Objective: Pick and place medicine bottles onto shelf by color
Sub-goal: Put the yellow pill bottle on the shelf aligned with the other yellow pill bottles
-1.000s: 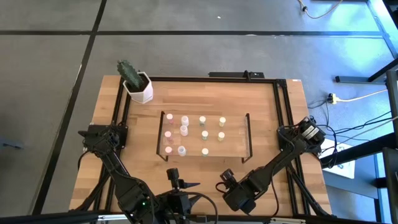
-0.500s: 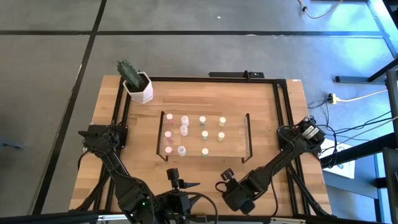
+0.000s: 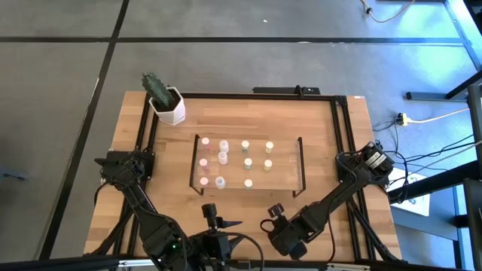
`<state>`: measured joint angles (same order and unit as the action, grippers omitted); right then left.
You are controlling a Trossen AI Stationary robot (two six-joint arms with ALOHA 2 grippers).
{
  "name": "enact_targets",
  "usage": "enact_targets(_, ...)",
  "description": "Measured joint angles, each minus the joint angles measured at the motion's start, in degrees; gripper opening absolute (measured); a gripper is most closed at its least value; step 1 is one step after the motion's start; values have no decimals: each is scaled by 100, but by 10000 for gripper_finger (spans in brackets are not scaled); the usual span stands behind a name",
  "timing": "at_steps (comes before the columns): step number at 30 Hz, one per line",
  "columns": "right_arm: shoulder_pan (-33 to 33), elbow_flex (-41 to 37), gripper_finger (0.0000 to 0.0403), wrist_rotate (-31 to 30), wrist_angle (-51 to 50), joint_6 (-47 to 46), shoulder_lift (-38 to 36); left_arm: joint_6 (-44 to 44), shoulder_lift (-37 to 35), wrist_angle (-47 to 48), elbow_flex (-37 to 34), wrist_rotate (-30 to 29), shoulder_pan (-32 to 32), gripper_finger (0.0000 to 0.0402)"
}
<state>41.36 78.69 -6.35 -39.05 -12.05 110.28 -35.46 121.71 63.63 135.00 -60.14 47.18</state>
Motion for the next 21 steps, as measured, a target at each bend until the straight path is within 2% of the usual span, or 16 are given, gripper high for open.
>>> enact_targets(5, 0, 309, 120, -2, -165, 15, 0, 0, 0, 1, 0, 0, 0, 161)
enact_targets(13, -33, 973, 121, 0, -1043, 3, -4, 0, 0, 0, 0, 1, 0, 161)
enact_targets(21, -270, 1951, 121, 31, -1865, -514, -7, 2, 0, 2, 0, 0, 0, 161)
